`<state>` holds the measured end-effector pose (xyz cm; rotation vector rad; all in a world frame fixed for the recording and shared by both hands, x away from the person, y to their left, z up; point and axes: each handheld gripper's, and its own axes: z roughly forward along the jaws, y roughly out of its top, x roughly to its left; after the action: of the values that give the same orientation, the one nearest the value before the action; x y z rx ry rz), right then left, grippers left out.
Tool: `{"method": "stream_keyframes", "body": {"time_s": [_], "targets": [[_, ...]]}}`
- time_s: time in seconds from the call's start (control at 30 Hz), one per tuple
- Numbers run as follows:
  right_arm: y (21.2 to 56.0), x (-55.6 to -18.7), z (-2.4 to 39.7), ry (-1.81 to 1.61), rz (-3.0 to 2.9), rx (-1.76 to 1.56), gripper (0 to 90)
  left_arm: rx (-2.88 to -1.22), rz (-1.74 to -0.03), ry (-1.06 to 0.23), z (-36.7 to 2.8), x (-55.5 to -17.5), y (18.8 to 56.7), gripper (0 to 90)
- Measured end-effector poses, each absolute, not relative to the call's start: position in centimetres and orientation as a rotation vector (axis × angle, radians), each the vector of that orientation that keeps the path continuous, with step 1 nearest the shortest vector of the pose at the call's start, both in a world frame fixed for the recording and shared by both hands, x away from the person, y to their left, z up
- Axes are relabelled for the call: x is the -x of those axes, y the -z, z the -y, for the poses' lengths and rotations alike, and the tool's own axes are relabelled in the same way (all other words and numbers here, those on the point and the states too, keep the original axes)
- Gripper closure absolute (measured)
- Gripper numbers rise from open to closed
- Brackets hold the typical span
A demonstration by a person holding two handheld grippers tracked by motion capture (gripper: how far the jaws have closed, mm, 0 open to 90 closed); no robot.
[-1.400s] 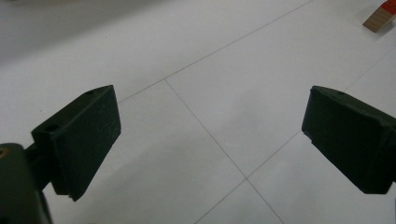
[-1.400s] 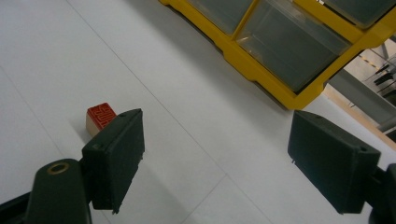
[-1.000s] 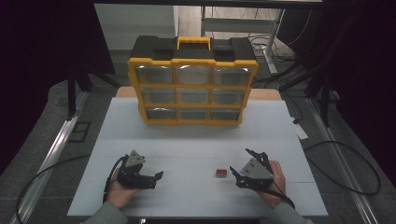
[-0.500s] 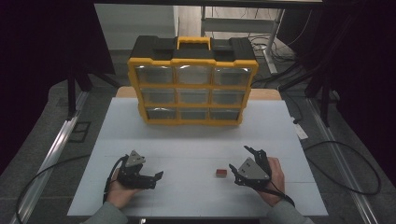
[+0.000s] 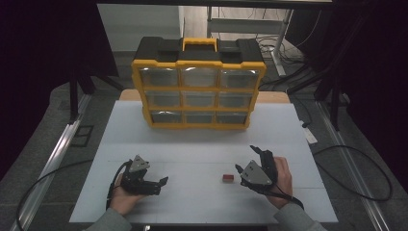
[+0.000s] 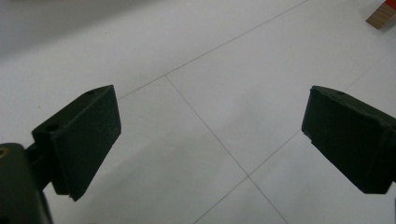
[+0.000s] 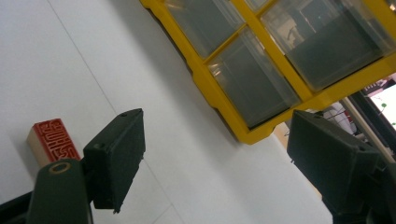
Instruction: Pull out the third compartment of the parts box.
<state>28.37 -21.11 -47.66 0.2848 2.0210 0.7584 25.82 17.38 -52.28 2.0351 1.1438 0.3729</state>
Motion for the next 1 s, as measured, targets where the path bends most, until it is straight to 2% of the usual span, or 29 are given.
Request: {"method": "stream_keyframes", "body": {"time_s": [0.6,1.0], "targets": [[47.3,-28.9,20.0,-0.702,-2.014,-0.207,19.8,-2.038,-1.145,-0.367,-17.4,-25.8,52.4,5.3],[45.9,-29.8,19.8,-0.682,-1.968,-0.183,20.0,-2.039,-1.144,-0.367,-17.4,-25.8,52.4,5.2]]}}
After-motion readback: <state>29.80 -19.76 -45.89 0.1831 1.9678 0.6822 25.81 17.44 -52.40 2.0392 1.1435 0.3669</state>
